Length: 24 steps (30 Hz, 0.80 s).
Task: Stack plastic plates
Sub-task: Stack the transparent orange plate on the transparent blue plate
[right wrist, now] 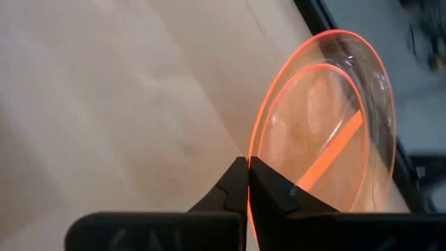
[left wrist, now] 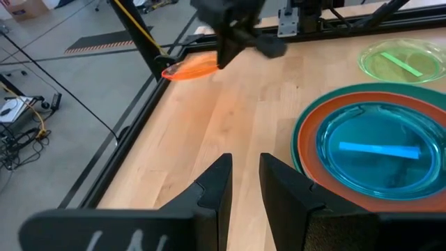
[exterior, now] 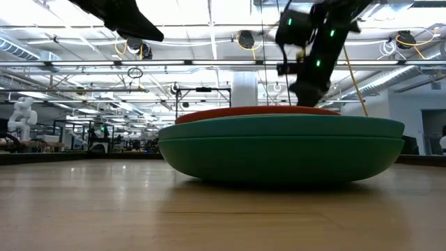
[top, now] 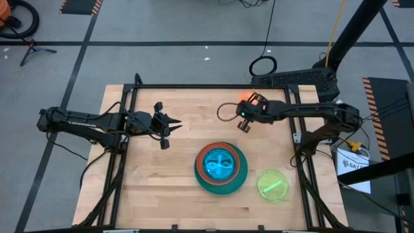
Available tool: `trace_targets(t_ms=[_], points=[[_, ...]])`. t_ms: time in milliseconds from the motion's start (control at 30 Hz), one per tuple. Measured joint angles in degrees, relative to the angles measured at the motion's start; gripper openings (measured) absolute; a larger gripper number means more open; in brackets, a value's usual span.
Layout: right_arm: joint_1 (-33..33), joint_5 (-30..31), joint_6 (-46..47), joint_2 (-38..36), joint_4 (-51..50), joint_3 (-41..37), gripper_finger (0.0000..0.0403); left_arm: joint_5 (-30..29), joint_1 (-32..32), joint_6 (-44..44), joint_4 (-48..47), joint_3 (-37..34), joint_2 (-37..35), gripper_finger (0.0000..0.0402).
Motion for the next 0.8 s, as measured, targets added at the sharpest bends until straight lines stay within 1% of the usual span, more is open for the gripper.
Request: trace_targets(t_ms=[167,333,467,600,800], points=[[9.0,-0.3,-2.4,-1.3,0.1,3.8,0.0001,0.0,0.0,0.4,0.2,0.0,0.0,0.0081],[17.5,-2.3,-5.3,1.3,0.0,9.7,0.0000,0.0,0.0,0.4,0.2,0.0,0.0,0.0081],[22.6,-6.1,-5.8,3.7,0.0,14.4,0.0000,0.0,0.0,0.4,0.2,0.0,0.0,0.0081],[27.5,-6.3,-6.4,5.9,-0.4,18.4,0.0000,0.0,0.0,0.4,0.2,0.0,0.0,0.0081],[33.5,-7.5,-5.2,6.7,-1.4,22.7,0.0000,0.0,0.0,0.4,0.4,0.0,0.0,0.0081]])
